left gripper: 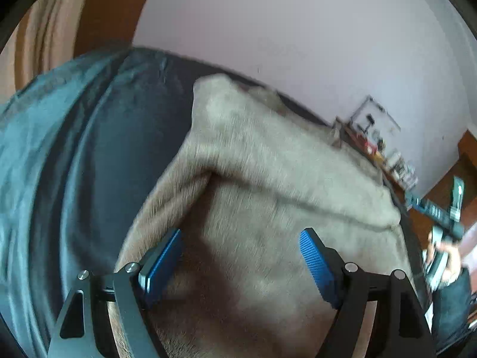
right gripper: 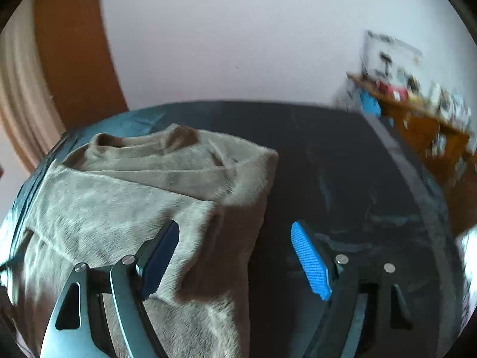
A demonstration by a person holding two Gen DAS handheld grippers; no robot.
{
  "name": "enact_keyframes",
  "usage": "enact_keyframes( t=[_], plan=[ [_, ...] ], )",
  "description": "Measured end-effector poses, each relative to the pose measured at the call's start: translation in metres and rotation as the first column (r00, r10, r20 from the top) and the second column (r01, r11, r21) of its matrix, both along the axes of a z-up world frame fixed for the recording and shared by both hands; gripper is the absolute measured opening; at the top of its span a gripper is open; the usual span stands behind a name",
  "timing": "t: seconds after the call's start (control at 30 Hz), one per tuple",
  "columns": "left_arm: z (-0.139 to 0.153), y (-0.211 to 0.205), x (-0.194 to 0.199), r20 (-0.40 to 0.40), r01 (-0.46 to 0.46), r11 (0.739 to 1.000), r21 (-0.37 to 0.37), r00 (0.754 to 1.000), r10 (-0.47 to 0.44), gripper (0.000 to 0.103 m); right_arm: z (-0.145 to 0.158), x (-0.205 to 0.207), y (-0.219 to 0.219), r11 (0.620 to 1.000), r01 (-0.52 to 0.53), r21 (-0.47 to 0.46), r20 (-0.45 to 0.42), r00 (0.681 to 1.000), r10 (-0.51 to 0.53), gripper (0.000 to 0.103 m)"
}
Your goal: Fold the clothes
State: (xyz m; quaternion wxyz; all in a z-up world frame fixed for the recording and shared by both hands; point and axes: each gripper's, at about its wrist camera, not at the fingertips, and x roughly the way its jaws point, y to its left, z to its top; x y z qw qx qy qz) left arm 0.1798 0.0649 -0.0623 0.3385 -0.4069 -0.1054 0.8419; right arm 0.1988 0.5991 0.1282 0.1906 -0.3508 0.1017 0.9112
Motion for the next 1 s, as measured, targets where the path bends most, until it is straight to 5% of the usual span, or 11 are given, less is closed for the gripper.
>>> enact_keyframes(
  t=[0.2, 0.37, 0.53, 0.7, 0.87, 1.0],
  plan=[
    [0.047, 0.044, -0.022, -0.124, 0.017, 0.999, -0.05, 0.992, -0.023, 0.082, 0.003, -0.017, -0.054, 0.972, -0.214, 0.096, -0.009, 0.976, 0.216, 0.081],
    [0.019, 0.085, -0.072, -0.07, -0.011, 0.986, -0.164, 0.998, -0.001, 0.082, -0.029, -0.043, -0.064, 0.952, -0.3, 0.052, 0.106, 0.95, 0.293, 0.081],
    [-0.026, 0.095, -0.097, -0.041, -0.054, 0.953, -0.297, 0.998, 0.043, 0.082, -0.059, -0.049, -0.043, 0.967, -0.254, -0.024, 0.162, 0.953, 0.254, 0.081],
    [-0.03, 0.089, -0.105, -0.016, -0.047, 0.956, -0.29, 0.999, 0.044, 0.082, -0.073, -0.044, -0.03, 0.969, -0.23, -0.094, 0.136, 0.961, 0.241, 0.085],
    [-0.004, 0.092, -0.116, -0.021, -0.038, 0.965, -0.26, 0.999, 0.034, 0.082, -0.061, -0.041, -0.042, 0.977, -0.211, -0.008, 0.135, 0.968, 0.21, 0.085],
    [0.016, 0.11, -0.128, -0.075, -0.017, 0.97, -0.242, 0.997, -0.001, 0.082, -0.031, -0.038, -0.058, 0.97, -0.237, 0.054, 0.021, 0.971, 0.236, 0.085]
  ],
)
